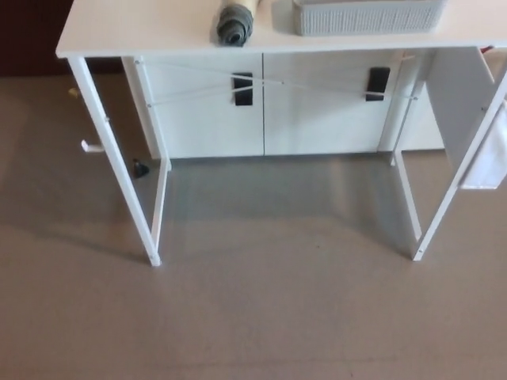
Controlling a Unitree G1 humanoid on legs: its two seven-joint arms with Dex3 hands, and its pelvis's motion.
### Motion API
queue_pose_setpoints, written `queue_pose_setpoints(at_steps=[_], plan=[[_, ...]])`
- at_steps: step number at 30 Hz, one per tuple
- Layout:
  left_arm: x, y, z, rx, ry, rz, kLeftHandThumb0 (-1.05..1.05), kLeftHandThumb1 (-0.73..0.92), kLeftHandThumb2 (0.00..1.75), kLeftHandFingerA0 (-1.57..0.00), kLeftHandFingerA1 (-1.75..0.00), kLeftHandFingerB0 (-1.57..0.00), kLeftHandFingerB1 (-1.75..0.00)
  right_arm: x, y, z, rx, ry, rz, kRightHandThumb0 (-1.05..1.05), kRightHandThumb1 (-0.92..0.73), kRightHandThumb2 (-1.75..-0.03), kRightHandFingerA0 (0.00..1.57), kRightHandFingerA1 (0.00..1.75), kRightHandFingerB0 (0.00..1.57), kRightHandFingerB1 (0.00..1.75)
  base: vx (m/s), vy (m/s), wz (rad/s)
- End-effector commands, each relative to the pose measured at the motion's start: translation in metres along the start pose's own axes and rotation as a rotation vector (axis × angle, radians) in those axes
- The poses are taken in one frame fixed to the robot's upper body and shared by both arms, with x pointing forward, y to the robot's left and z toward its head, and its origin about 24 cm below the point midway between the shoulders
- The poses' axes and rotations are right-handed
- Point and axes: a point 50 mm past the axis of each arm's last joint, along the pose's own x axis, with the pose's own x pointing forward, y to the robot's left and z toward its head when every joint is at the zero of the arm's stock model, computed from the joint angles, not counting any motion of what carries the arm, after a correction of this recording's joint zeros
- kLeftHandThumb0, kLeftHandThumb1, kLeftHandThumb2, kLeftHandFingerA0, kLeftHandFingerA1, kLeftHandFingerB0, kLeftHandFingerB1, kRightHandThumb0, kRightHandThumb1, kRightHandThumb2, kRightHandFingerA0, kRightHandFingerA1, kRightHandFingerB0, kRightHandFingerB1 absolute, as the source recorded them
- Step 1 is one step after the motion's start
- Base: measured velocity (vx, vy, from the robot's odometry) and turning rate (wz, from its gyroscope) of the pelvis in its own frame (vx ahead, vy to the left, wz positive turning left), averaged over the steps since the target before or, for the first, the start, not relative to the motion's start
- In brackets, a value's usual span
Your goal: The robot walks towards a desk on which a shovel is kept on the left hand side and a container is kept on the right hand side. The robot picks up the shovel using its left hand and places it in the container.
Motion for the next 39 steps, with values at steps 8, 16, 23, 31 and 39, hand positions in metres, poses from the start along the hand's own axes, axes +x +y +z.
queue_pose_setpoints(at_steps=[8,16,23,31,39], plan=[[0.010,0.003,0.007,0.046,-0.039,0.029,-0.36,0.64,0.59,-0.51,-0.44,-0.42,-0.38,0.005,-0.001,0.005,-0.005,-0.051,-0.020,-0.20,-0.59,-0.55,0.66,0.65,0.41,0.51,0.20,0.136,-0.02],[-0.001,0.005,0.004,0.045,-0.034,0.011,-0.36,0.66,0.60,-0.47,-0.43,-0.39,-0.38,-0.002,0.001,-0.001,-0.029,-0.034,-0.013,-0.19,-0.60,-0.55,0.67,0.64,0.42,0.50,0.22,-0.140,0.09],[-0.005,0.009,0.007,0.042,-0.039,0.024,-0.38,0.64,0.59,-0.46,-0.43,-0.37,-0.37,-0.002,0.003,0.004,-0.051,-0.047,-0.008,-0.19,-0.59,-0.55,0.67,0.62,0.44,0.50,0.22,-0.147,0.09],[-0.005,0.012,0.009,0.045,-0.055,0.036,-0.38,0.63,0.59,-0.47,-0.44,-0.38,-0.38,0.000,0.006,0.006,-0.033,-0.054,0.010,-0.20,-0.59,-0.55,0.67,0.63,0.43,0.50,0.20,0.094,0.00],[-0.005,0.014,0.011,0.084,-0.071,0.038,-0.39,0.63,0.58,-0.53,-0.45,-0.39,-0.38,0.003,0.008,0.009,-0.014,-0.059,0.009,-0.18,-0.60,-0.55,0.66,0.65,0.42,0.51,0.16,0.108,0.00]])
